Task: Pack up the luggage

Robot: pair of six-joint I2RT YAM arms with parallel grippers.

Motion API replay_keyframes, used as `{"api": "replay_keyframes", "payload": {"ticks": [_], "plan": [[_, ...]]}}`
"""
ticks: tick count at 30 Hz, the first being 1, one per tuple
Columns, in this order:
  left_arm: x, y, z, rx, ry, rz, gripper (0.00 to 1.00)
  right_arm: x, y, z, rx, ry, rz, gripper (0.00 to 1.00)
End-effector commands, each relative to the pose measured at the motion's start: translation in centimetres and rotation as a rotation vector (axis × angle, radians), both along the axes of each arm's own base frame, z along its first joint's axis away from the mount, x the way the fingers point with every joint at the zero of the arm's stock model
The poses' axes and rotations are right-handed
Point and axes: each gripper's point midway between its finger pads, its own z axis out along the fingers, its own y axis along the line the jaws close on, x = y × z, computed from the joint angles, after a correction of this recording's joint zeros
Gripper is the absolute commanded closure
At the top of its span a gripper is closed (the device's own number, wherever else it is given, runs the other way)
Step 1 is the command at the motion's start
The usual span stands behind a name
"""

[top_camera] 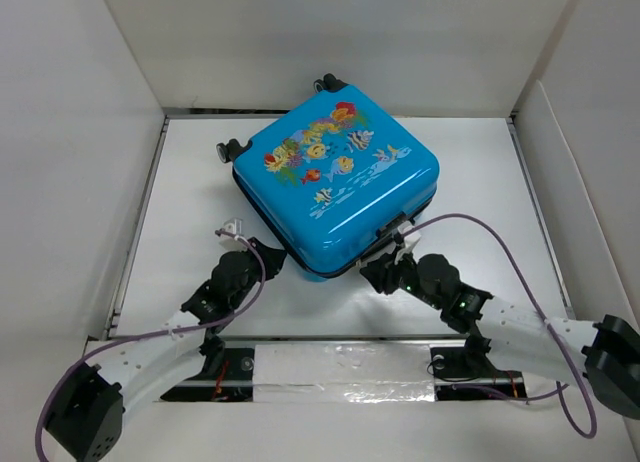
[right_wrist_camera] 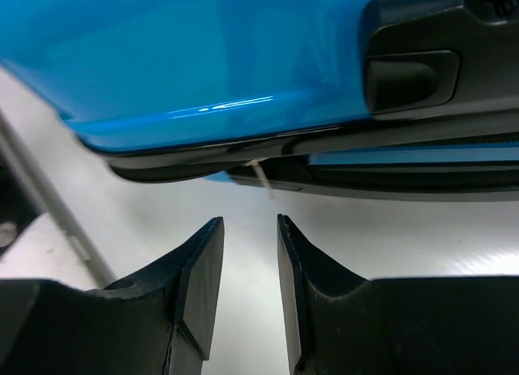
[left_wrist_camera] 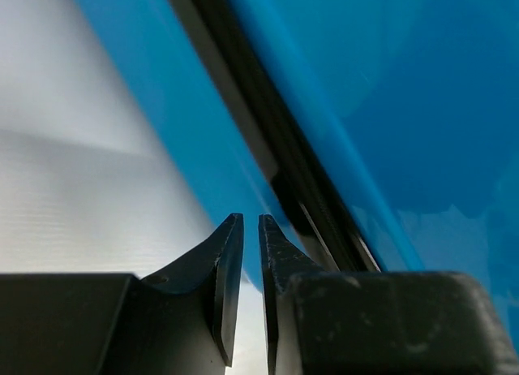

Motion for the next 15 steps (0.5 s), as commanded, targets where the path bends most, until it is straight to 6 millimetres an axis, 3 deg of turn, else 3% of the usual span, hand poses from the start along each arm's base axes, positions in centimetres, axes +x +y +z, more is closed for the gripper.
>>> {"api": "replay_keyframes", "payload": {"ticks": [1,15], "plan": [[-0.3,-2.1,2.0,-0.081,-0.066,-0.083,0.88,2.9,0.9,4.0,0.049,-0.117,-0.053,0.61],[-0.8,-3.4,1.3,-0.116,-0.068,-0.150,0.88,4.4,2.9,3.1,0.091,-0.125,-0.057,0.62]]}}
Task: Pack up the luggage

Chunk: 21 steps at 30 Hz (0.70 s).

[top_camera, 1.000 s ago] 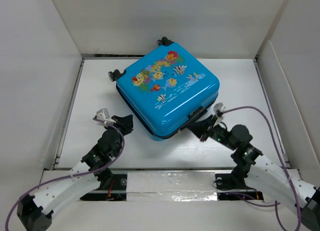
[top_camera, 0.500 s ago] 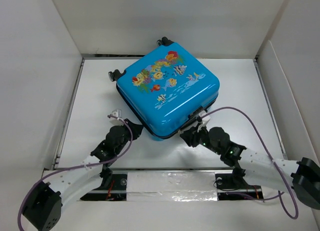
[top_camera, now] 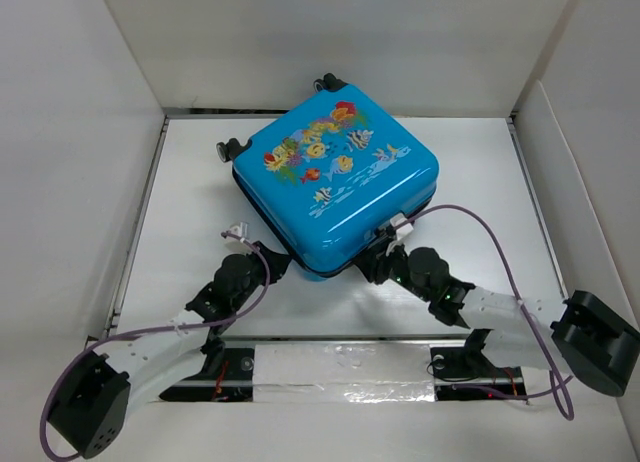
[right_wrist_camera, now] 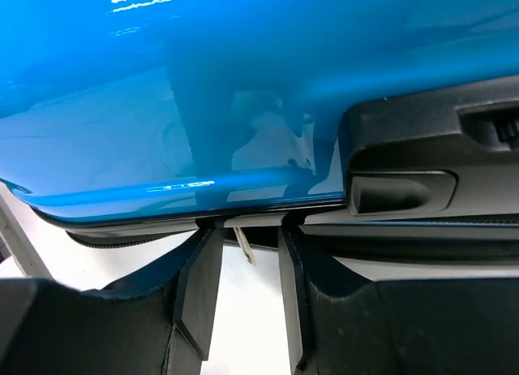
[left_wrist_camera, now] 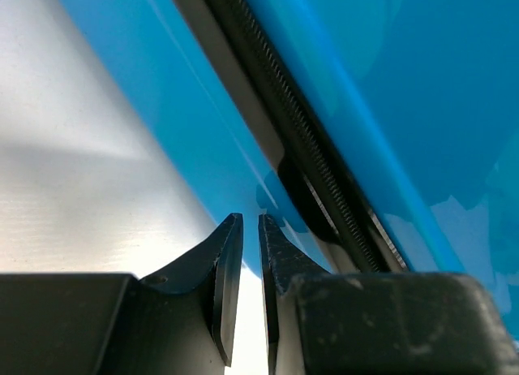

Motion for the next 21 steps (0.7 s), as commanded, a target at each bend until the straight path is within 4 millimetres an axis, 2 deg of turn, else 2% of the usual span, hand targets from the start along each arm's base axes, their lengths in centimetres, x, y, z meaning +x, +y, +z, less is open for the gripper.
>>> {"api": "replay_keyframes", "payload": {"ticks": [1,3,4,5,6,8,9,10,11,12,13,14,17,18,20,21], "plan": [[0.1,-1.7,2.4,-0.094,-0.080,-0.059,0.87,1.3,1.1,3.2,0.098,-0.077,-0.027,0.66],[0.3,-2.0,2.6,-0.102,-0.089,-0.064,0.87,1.5,1.0,3.5,0.125,-0.090,-0.040,0.78],[0.4,-2.1,2.7,-0.105,-0.096,-0.067,0.87,1.1,1.1,3.3,0.134,-0.083,-0.038,0.91],[0.5,-2.5,3.5,-0.125,-0.118,-0.080,0.87,0.8,1.2,3.5,0.145,-0.083,-0.036,0.96],[0.6,-2.6,3.2,-0.124,-0.113,-0.085,0.87,0.7,1.1,3.6,0.149,-0.083,-0.049,1.00],[0.8,-3.5,4.3,-0.154,-0.140,-0.102,0.87,-0.6,1.6,2.8,0.119,-0.053,-0.023,1.00],[1.1,-3.6,3.8,-0.144,-0.127,-0.099,0.87,-1.1,1.7,2.5,0.105,-0.040,-0.015,1.00],[1.3,-4.2,4.5,-0.155,-0.141,-0.110,0.87,-1.8,1.8,2.6,0.110,-0.027,-0.009,1.00],[1.4,-4.9,5.3,-0.174,-0.163,-0.122,0.87,-3.4,2.3,1.5,0.073,0.005,0.026,1.00],[1.5,-5.3,4.9,-0.165,-0.153,-0.127,0.87,-4.0,2.2,1.0,0.059,0.019,0.019,1.00],[1.6,-6.2,5.7,-0.176,-0.168,-0.142,0.87,-4.8,2.4,0.7,0.063,0.041,0.028,1.00],[2.0,-6.5,5.6,-0.171,-0.170,-0.133,0.87,-6.3,2.8,-0.2,0.035,0.058,0.053,1.00],[2.8,-7.9,7.2,-0.206,-0.201,-0.135,0.87,-8.6,3.3,-1.7,-0.001,0.113,0.069,1.00],[3.2,-8.2,6.9,-0.210,-0.190,-0.129,0.87,-9.8,4.0,-1.4,0.001,0.112,0.087,1.00],[3.2,-9.4,8.0,-0.239,-0.210,-0.154,0.87,-10.9,4.6,-1.1,0.010,0.128,0.098,1.00],[3.1,-9.9,7.4,-0.233,-0.194,-0.164,0.86,-11.7,5.2,-0.8,0.013,0.127,0.115,1.00]]}}
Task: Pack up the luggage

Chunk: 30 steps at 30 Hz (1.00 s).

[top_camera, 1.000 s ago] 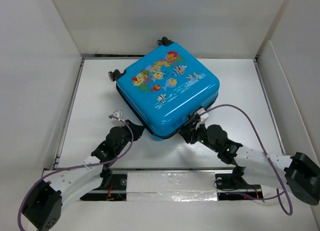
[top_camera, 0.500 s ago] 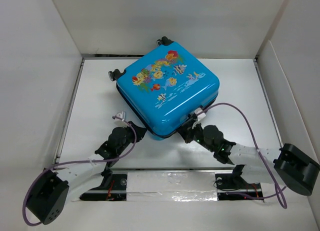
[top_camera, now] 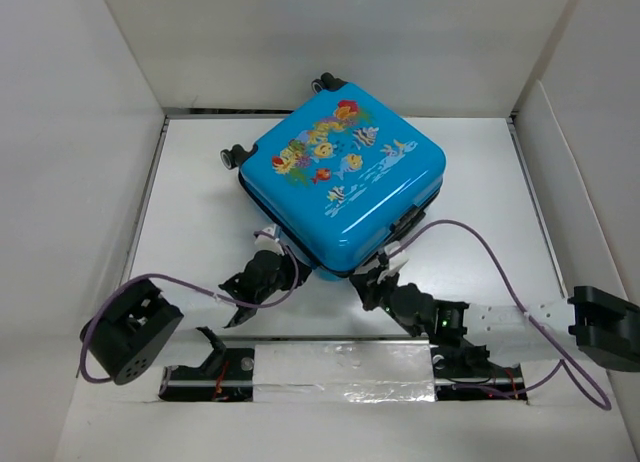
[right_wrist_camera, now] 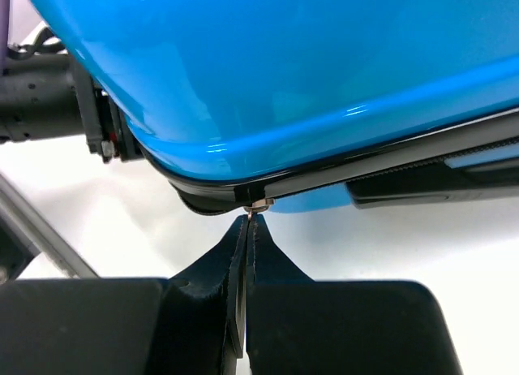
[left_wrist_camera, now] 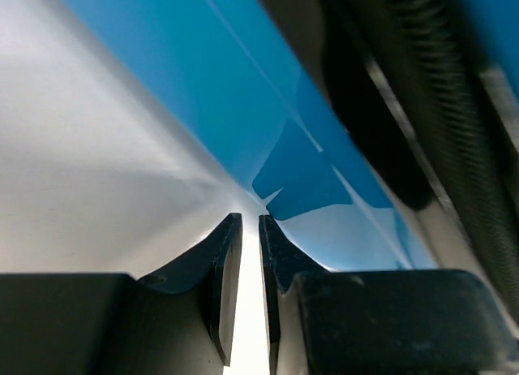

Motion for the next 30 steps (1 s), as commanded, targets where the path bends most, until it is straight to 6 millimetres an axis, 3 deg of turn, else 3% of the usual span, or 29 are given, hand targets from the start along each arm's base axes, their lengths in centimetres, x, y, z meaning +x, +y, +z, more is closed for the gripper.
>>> {"api": "replay_keyframes", "payload": {"ticks": [1,6,7,8,10,11,12,13,14,15,16,17,18,19,21,23,24,25,26,27,28,29,30], "plan": [[3.8,-5.9,12.5,-0.335,-0.283,-0.037,0.86,-5.3,3.6,0.6,0.030,0.086,0.173,1.00],[2.3,-9.4,12.4,-0.314,-0.282,-0.132,0.86,-3.3,5.6,3.1,0.030,0.028,0.067,1.00],[2.2,-9.9,12.8,-0.314,-0.289,-0.143,0.85,-2.7,6.1,1.9,-0.013,0.024,0.033,1.00],[2.4,-10.0,12.9,-0.303,-0.298,-0.146,0.85,-1.9,7.1,3.2,0.012,0.010,-0.006,1.00],[2.2,-10.2,13.0,-0.286,-0.306,-0.154,0.83,-0.7,7.6,2.9,-0.018,-0.003,-0.086,1.00],[2.6,-9.4,12.4,-0.245,-0.302,-0.118,0.82,-0.9,8.2,3.7,-0.013,-0.007,-0.084,1.00],[3.1,-8.4,13.4,-0.249,-0.327,-0.093,0.80,-0.8,8.0,3.9,-0.005,-0.010,-0.090,1.00],[3.3,-7.3,13.0,-0.230,-0.323,-0.072,0.74,-1.0,7.9,4.0,0.005,-0.008,-0.079,1.00],[4.4,-5.3,12.1,-0.185,-0.305,-0.016,0.69,-1.1,7.2,4.1,0.027,-0.009,-0.075,1.00],[4.8,-3.8,13.3,-0.198,-0.330,0.025,0.65,-1.0,6.7,4.1,0.034,-0.004,-0.078,1.00],[5.0,-2.1,12.6,-0.183,-0.320,0.063,0.53,-1.2,6.4,4.1,0.048,0.008,-0.072,1.00],[6.4,0.6,12.7,-0.174,-0.327,0.142,0.47,-1.0,6.0,4.6,0.075,0.011,-0.074,1.00],[6.6,2.3,13.7,-0.200,-0.337,0.194,0.42,-1.2,5.8,4.1,0.071,0.019,-0.060,1.00],[6.8,4.0,13.3,-0.200,-0.325,0.247,0.34,-1.3,5.7,4.2,0.079,0.025,-0.055,1.00],[8.1,8.6,14.5,-0.220,-0.350,0.403,0.28,-1.6,5.9,3.8,0.075,0.032,-0.035,1.00],[9.1,10.9,16.1,-0.257,-0.378,0.482,0.20,-1.8,6.1,3.5,0.071,0.036,-0.023,1.00],[10.5,13.3,16.2,-0.253,-0.373,0.554,0.18,-2.0,6.4,3.4,0.070,0.041,-0.004,1.00],[11.7,13.8,18.5,-0.286,-0.400,0.555,0.12,-2.1,6.3,3.2,0.064,0.038,0.004,1.00],[12.5,13.6,19.1,-0.305,-0.384,0.517,0.10,-2.2,6.4,3.1,0.064,0.041,0.009,1.00],[14.0,13.9,17.6,-0.300,-0.323,0.523,0.09,-2.3,6.4,3.0,0.063,0.042,0.014,1.00],[15.6,15.2,19.1,-0.330,-0.346,0.542,0.06,-2.4,6.4,3.0,0.063,0.042,0.018,1.00],[16.5,15.0,20.2,-0.395,-0.360,0.513,0.06,-2.4,6.3,3.0,0.067,0.044,0.021,1.00],[18.0,15.6,18.3,-0.405,-0.309,0.538,0.06,-2.5,6.4,3.0,0.069,0.045,0.027,1.00]]}}
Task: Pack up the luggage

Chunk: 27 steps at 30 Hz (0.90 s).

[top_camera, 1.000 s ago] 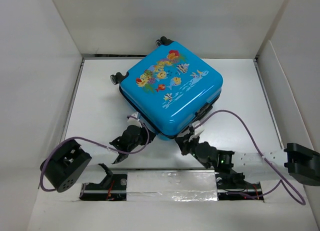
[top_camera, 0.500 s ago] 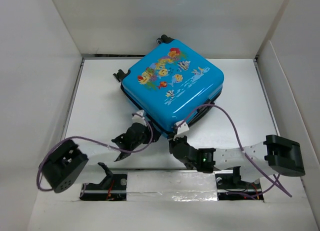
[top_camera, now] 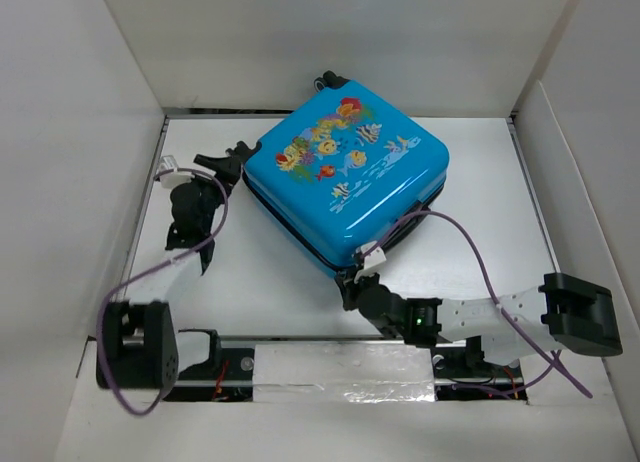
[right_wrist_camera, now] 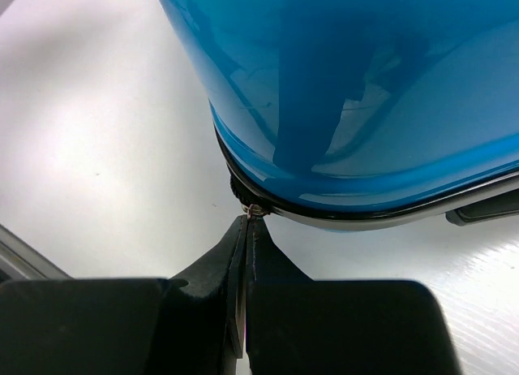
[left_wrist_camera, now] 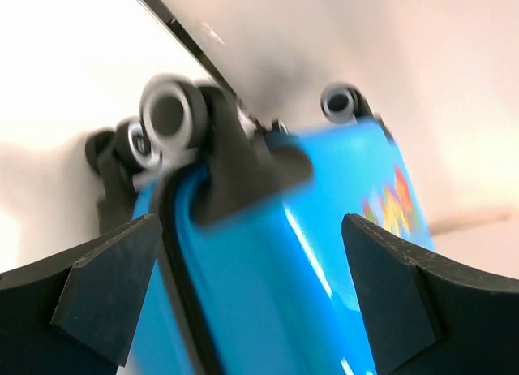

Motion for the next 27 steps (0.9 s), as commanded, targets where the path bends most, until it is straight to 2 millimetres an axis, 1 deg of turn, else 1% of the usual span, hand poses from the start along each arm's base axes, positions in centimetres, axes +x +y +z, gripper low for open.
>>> {"api": "replay_keyframes", "payload": {"ticks": [1,2,3,4,5,6,7,8,9,10,11,12,13,14,15,16,17,18,20,21,22,23,24,25,26,27], "plan": [[3.6,0.6,1.2,-0.146,-0.041,-0.057,0.05,-2.8,3.0,2.2,0.155,0.038,0.143,1.00],[4.2,0.5,2.9,-0.196,-0.112,-0.088,0.05,-2.8,3.0,2.2,0.152,0.038,0.145,1.00],[5.4,0.6,1.1,-0.224,-0.075,-0.098,0.04,-2.9,3.1,2.1,0.153,0.042,0.155,1.00],[6.6,0.8,2.0,-0.241,-0.095,-0.115,0.02,-3.0,3.0,2.0,0.153,0.044,0.157,1.00],[7.2,0.7,1.9,-0.256,-0.094,-0.154,0.01,-3.0,3.0,2.1,0.156,0.042,0.158,1.00],[8.2,0.9,0.8,-0.292,-0.081,-0.161,0.01,-3.1,3.0,1.9,0.155,0.045,0.165,1.00],[9.0,0.8,0.8,-0.309,-0.079,-0.165,0.01,-3.2,3.0,2.0,0.156,0.044,0.170,1.00],[9.5,1.4,0.7,-0.321,-0.079,-0.154,0.01,-3.2,3.0,2.0,0.158,0.041,0.173,1.00],[10.3,1.6,0.9,-0.320,-0.097,-0.149,0.01,-3.3,3.0,2.1,0.159,0.040,0.178,1.00],[10.5,1.6,0.2,-0.316,-0.083,-0.147,0.01,-3.3,3.0,2.1,0.158,0.041,0.182,1.00],[11.3,1.6,1.2,-0.307,-0.100,-0.152,0.01,-3.4,3.1,2.2,0.159,0.039,0.186,1.00],[11.7,1.7,0.8,-0.303,-0.087,-0.150,0.01,-3.5,3.1,2.1,0.159,0.041,0.194,1.00],[12.0,1.7,1.1,-0.300,-0.099,-0.153,0.01,-3.5,3.1,1.9,0.155,0.041,0.197,1.00],[12.5,1.7,1.9,-0.300,-0.115,-0.162,0.01,-3.5,3.1,1.9,0.159,0.039,0.198,1.00],[13.0,1.6,1.3,-0.301,-0.105,-0.168,0.01,-3.5,3.1,1.9,0.160,0.039,0.199,1.00],[13.7,1.5,2.0,-0.298,-0.122,-0.180,0.01,-3.6,3.1,2.0,0.163,0.040,0.200,1.00],[14.1,1.3,1.7,-0.299,-0.108,-0.192,0.01,-3.5,3.1,1.9,0.161,0.040,0.199,1.00],[14.7,1.4,0.0,-0.313,-0.066,-0.182,0.01,-3.5,3.0,1.9,0.161,0.039,0.197,1.00],[15.1,1.4,-0.4,-0.332,-0.065,-0.186,0.01,-3.5,3.0,1.9,0.160,0.039,0.196,1.00],[15.4,1.3,-1.4,-0.341,-0.048,-0.189,0.01,-3.5,2.9,1.9,0.159,0.040,0.193,1.00],[15.6,1.2,-1.8,-0.347,-0.039,-0.192,0.01,-3.4,2.9,2.0,0.162,0.039,0.189,1.00],[15.5,0.7,-2.3,-0.357,-0.027,-0.200,0.01,-3.4,2.8,2.0,0.161,0.040,0.187,1.00],[15.5,0.7,-2.9,-0.370,-0.014,-0.195,0.01,-3.4,2.8,2.0,0.160,0.040,0.186,1.00],[15.6,0.8,-3.1,-0.370,-0.012,-0.189,0.01,-3.4,2.8,2.0,0.161,0.041,0.186,1.00],[15.7,0.3,-3.2,-0.371,-0.007,-0.199,0.01,-3.4,2.9,2.1,0.161,0.041,0.186,1.00],[15.8,0.3,-3.5,-0.378,-0.002,-0.198,0.01,-3.4,2.9,2.1,0.161,0.041,0.187,1.00]]}}
